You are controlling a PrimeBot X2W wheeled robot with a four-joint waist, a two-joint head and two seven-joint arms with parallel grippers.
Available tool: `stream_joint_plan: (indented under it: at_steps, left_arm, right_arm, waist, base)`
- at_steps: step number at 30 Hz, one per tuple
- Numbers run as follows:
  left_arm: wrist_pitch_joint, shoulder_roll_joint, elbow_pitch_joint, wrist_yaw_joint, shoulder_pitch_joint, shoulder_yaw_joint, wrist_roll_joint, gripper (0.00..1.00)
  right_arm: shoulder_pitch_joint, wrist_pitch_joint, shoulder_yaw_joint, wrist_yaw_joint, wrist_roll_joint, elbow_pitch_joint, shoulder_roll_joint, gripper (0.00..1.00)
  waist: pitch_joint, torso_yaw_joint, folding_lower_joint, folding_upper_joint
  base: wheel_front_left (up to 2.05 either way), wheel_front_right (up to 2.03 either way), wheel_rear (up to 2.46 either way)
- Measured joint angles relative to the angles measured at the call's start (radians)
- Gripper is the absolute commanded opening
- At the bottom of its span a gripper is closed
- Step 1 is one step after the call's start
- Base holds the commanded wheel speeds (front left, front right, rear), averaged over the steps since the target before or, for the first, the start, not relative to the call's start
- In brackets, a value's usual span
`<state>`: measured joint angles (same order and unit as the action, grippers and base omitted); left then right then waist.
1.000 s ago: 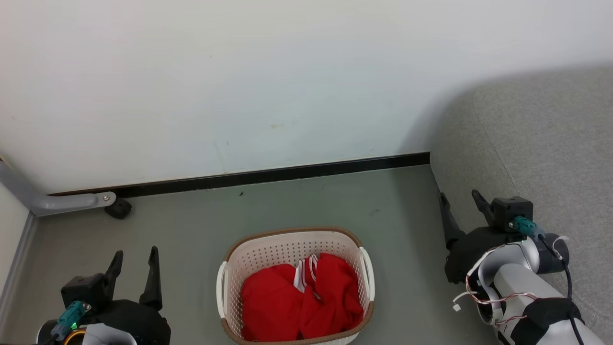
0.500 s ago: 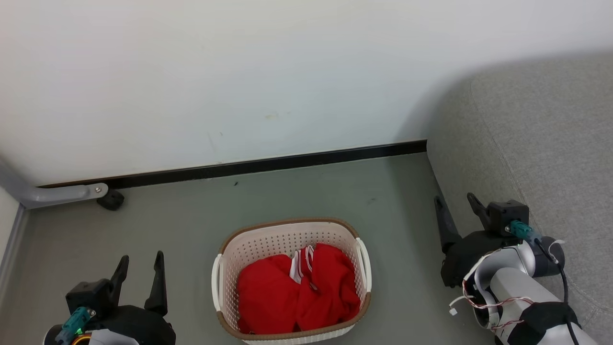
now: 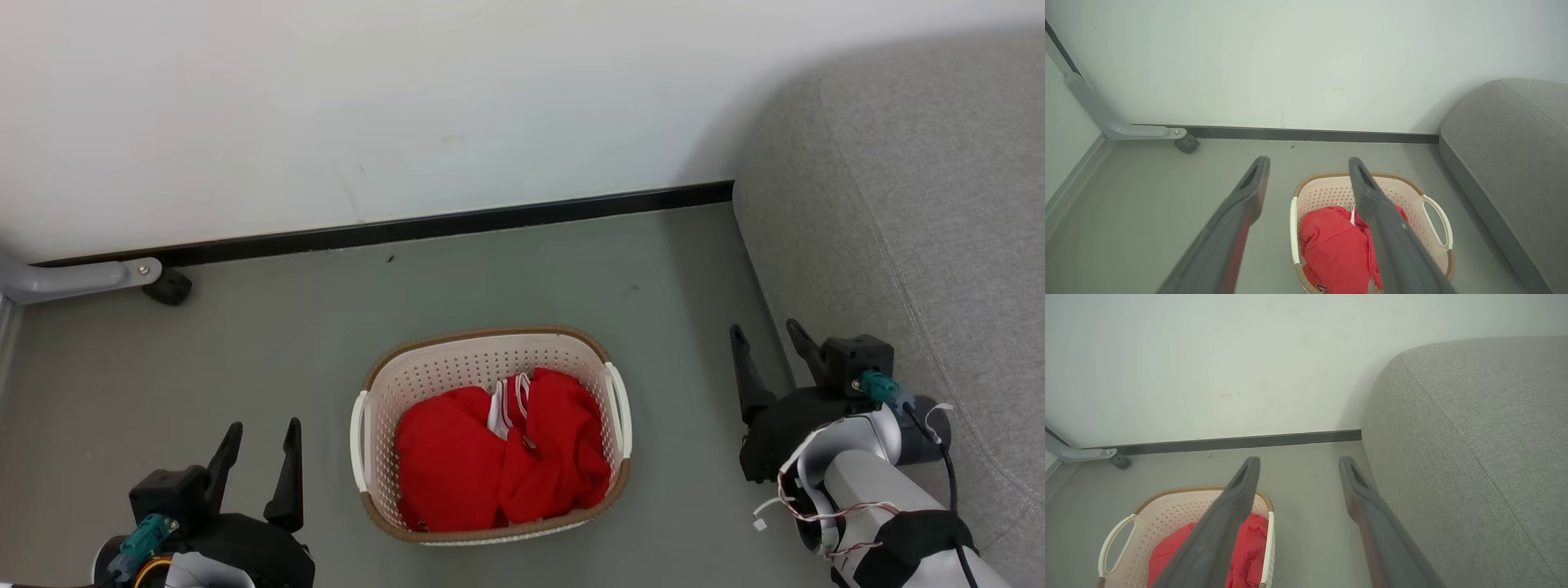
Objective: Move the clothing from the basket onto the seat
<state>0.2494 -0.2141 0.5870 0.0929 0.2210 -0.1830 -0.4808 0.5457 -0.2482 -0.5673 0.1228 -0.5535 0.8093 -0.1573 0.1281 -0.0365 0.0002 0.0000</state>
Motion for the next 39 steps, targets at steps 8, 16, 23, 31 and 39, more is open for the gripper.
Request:
stream_joint_plan:
  at_steps: [8,16,23,31,39]
  left_arm:
    - [0.000,0.023,-0.016,0.014,0.022,-0.026,0.008,1.00]
    - [0.000,0.021,-0.027,0.023,0.062,-0.042,0.009,1.00]
    - [0.000,0.017,-0.029,0.031,0.096,-0.070,0.015,1.00]
    - [0.000,0.002,-0.049,0.032,0.151,-0.103,0.016,1.00]
    - [0.000,-0.020,-0.088,0.032,0.189,-0.183,0.016,1.00]
  right_arm:
    - [0.006,0.000,0.010,0.002,0.017,-0.013,0.019,1.00]
    - [0.021,0.000,0.045,0.002,0.048,-0.020,0.035,1.00]
    - [0.061,0.000,0.078,0.002,0.067,-0.019,0.041,1.00]
    - [0.064,-0.001,0.119,0.002,0.120,-0.020,0.065,1.00]
    - [0.085,-0.001,0.160,0.002,0.164,-0.031,0.075,1.00]
  waist:
    - [0.075,-0.003,0.0000,0.0000]
    - [0.158,-0.006,0.0000,0.0001]
    - [0.225,-0.013,0.0000,0.0001]
    - [0.307,-0.025,-0.0001,0.0001]
    - [0.390,-0.033,-0.0001,0.0001]
  base:
    - [0.00,0.00,0.00]
    - [0.00,0.00,0.00]
    - [0.00,0.00,0.00]
    - [0.00,0.00,0.00]
    - [0.00,0.00,0.00]
